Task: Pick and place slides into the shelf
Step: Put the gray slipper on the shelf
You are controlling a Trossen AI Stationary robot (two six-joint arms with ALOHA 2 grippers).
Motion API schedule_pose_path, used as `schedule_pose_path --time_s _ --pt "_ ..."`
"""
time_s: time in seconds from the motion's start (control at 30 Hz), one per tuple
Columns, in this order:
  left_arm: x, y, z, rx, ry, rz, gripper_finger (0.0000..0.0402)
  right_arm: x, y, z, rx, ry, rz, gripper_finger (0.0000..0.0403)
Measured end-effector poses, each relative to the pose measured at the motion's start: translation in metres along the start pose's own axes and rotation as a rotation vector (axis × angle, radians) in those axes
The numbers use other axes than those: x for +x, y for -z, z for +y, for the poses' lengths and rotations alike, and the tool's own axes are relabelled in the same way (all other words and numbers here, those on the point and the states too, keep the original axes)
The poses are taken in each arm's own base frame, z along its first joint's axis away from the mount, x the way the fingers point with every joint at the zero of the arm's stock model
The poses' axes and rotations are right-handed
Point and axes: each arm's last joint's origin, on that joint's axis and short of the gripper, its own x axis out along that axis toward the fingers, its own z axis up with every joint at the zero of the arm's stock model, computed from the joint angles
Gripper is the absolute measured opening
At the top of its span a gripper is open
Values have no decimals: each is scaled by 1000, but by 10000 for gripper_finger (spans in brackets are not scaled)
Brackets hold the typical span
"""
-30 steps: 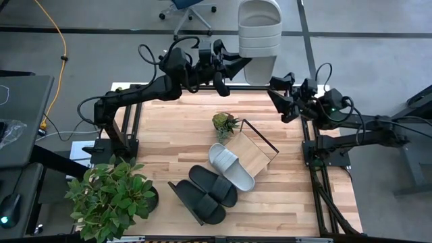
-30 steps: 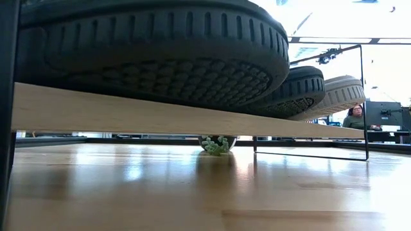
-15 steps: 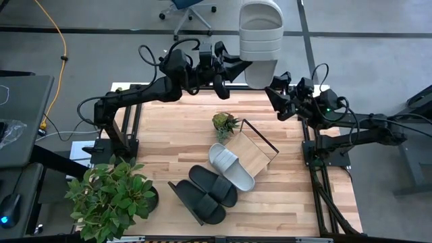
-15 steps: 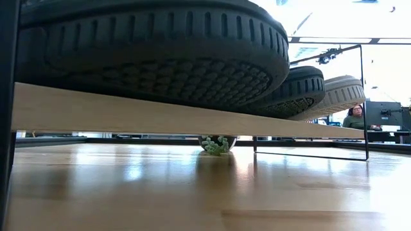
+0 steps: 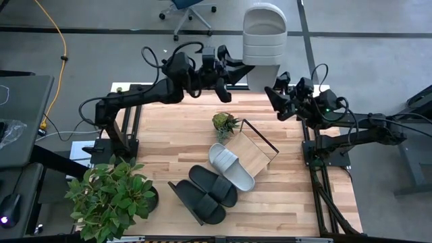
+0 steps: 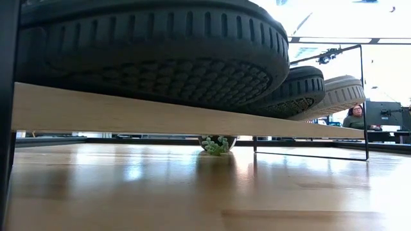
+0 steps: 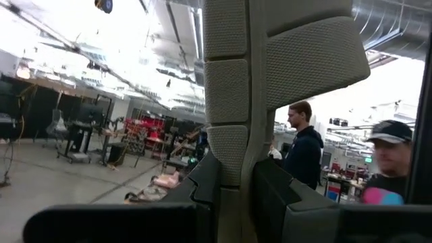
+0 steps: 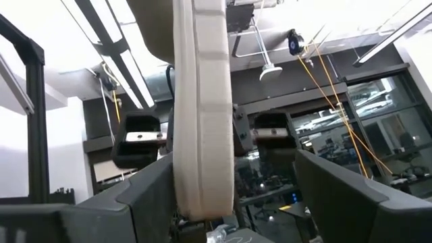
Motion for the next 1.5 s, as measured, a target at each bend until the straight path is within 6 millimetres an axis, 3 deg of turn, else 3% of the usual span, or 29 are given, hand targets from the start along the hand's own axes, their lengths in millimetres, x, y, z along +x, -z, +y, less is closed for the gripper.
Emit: schedule_pose_path --time_s 0.23,0.4,0.97,1.3,1.5 --pt "3 7 2 -23 14 16 42 0 0 0 0 -1 -4 277" --pt "3 8 2 -37 13 20 42 0 0 1 0 -14 -1 247" --pt "2 8 3 -5 7 29 44 0 0 1 -17 -35 0 45" --pt "2 8 3 36 2 51 79 -1 -2 1 -26 -29 -24 40" --pt "1 13 4 76 3 113 101 -8 -16 3 -80 23 -60 39"
